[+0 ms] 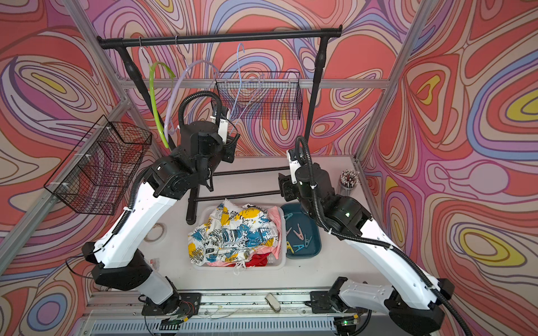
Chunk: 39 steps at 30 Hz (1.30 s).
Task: Remove the clothespins securing shorts to the hanger
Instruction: Place the hanger on the clothesline.
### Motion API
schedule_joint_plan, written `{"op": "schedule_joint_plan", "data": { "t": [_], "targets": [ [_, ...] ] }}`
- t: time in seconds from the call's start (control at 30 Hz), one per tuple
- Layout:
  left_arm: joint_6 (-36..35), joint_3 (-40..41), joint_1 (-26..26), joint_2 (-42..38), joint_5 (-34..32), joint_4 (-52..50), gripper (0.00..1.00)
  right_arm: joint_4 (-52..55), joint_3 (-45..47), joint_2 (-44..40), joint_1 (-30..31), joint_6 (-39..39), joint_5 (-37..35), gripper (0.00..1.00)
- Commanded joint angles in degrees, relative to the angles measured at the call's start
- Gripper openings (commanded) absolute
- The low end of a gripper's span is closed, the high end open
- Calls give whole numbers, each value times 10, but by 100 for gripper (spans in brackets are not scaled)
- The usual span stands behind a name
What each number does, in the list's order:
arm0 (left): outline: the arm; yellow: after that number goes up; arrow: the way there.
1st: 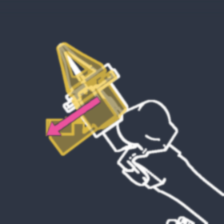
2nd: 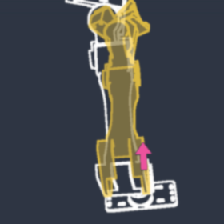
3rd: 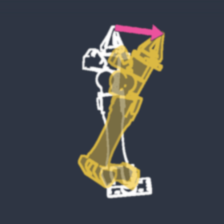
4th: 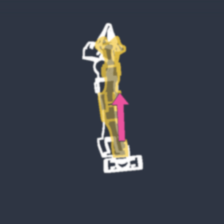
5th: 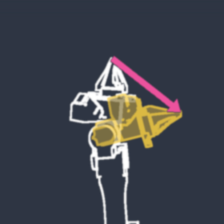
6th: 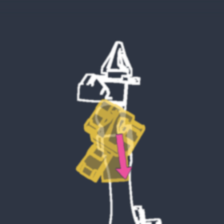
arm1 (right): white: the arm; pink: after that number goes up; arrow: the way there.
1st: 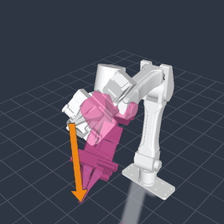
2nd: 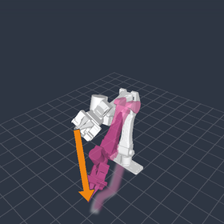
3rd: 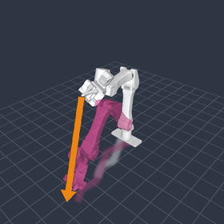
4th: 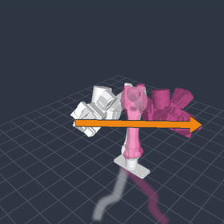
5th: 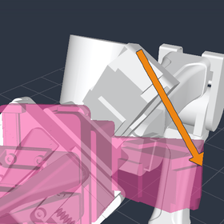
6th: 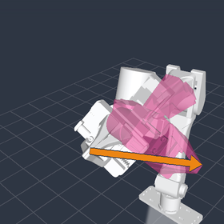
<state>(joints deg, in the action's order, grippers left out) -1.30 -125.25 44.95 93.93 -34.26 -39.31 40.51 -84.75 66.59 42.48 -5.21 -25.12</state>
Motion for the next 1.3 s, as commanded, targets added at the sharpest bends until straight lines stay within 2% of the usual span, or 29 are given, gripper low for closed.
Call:
{"op": "schedule_joint_plan", "data": {
  "t": [0.0,0.1,0.27,0.47,0.67,0.8,0.83,0.9,0.93,0.97,1.03,1.27],
  "targets": [
    [-34,-44,-5,12,-30,72,0,-6,-2,26,-28,-2,47,71],
    [-25,-94,-24,41,-2,41,0,-18,-7,47,-53,-4,90,70],
    [-3,-226,-51,125,27,-53,0,-27,-30,72,-75,1,128,71],
    [9,-218,-63,156,48,-59,0,-25,-47,85,-89,6,141,70],
    [17,-195,-64,156,99,-59,2,-23,-52,91,-97,8,140,71],
    [10,-173,-64,143,128,-73,42,-22,-66,108,-121,14,172,71],
    [10,-168,-64,136,138,-80,58,-20,-73,115,-127,15,180,71],
    [4,-157,-64,122,165,-95,71,-20,-82,131,-133,20,186,71],
    [4,-145,-63,109,175,-102,81,-21,-87,138,-136,23,189,70],
    [4,-124,-63,93,184,-104,100,-22,-90,143,-137,23,188,71],
    [-1,-46,-63,47,191,-92,100,-27,-91,147,-140,21,190,71],
    [-33,303,-62,-175,228,57,100,-38,-62,136,-145,11,185,70]
  ]
}}
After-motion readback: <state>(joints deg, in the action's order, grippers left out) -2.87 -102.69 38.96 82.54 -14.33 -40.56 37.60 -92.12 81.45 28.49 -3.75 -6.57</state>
